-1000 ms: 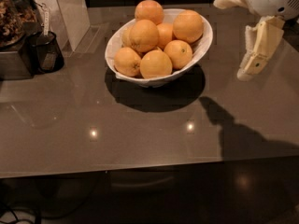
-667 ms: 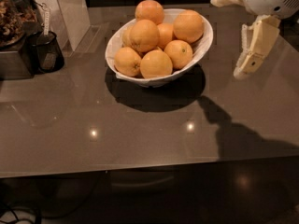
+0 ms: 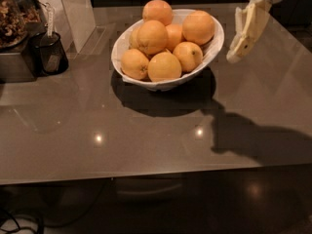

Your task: Pick orange from white bowl

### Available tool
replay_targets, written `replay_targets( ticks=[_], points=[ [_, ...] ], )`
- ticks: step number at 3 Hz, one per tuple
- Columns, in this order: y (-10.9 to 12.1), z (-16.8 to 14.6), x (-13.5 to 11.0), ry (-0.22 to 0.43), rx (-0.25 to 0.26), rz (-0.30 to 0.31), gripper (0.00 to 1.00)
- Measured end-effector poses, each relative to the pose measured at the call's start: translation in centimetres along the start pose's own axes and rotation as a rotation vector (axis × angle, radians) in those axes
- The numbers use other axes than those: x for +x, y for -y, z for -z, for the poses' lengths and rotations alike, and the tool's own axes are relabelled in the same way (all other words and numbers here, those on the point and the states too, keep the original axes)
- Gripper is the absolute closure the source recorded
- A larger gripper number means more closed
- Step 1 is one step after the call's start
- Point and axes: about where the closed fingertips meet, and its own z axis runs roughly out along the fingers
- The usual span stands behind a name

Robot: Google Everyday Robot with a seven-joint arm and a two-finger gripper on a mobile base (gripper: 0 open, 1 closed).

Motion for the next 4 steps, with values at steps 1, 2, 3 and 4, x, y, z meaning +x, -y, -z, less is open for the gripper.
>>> replay_targets(
  ticks=[1, 2, 3, 4],
  points=[
    [3.9, -0.5, -2.3, 0.055, 0.030, 0.076, 0.00],
    [4.7, 0.0, -2.8, 0.063, 0.064, 0.082, 0.00],
    [5.0, -0.1, -2.9, 0.066, 0.072, 0.083, 0.00],
    [6.4, -1.1, -2.6, 0.089, 0.081, 0.079, 0.00]
  ],
)
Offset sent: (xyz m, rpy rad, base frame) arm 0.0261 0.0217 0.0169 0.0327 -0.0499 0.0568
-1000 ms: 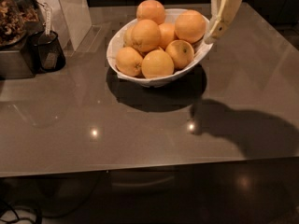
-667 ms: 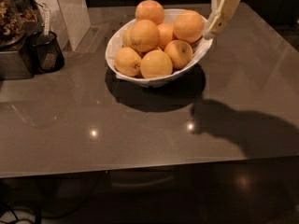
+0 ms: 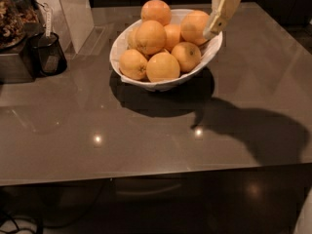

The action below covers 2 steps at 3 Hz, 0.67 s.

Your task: Pick orange from white bowl

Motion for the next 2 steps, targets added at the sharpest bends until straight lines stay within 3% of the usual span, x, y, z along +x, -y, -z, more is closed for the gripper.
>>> replay_targets(
  ticks=[1, 2],
  points=[
    [1.45, -3.13, 0.07, 0.042, -0.043, 0.030, 0.00],
    [1.98, -3.45, 0.05, 0.046, -0.030, 0.030, 0.18]
  ],
)
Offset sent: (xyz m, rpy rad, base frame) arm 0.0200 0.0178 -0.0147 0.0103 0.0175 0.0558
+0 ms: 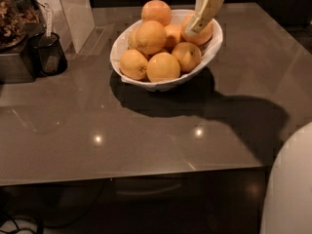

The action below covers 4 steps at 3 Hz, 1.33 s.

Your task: Pick orange from white bowl

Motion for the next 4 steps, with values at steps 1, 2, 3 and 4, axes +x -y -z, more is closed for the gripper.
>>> replay_targets(
  ticks=[1, 2, 3, 4],
  points=[
    [0.0, 0.0, 0.0, 0.000, 0.001, 0.000, 0.31],
    [0.0, 0.0, 0.0, 0.000, 0.001, 0.000, 0.32],
    [0.8, -2.7, -0.6, 0.040, -0.038, 0.018, 0.19],
    [1.4, -5.4, -0.9, 0.077, -0.079, 0.029, 0.24]
  ],
)
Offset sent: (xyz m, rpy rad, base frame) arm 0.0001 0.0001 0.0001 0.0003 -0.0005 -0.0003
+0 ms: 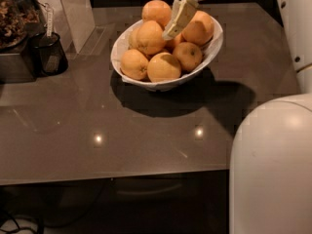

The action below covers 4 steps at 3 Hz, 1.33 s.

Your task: Pick orange from white bowl

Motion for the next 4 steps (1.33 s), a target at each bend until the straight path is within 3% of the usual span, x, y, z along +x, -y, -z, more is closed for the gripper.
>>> replay_targets(
  ticks=[4],
  points=[
    [-0.1, -4.0, 2.6, 0.016, -0.069, -0.048, 0.30]
  ],
)
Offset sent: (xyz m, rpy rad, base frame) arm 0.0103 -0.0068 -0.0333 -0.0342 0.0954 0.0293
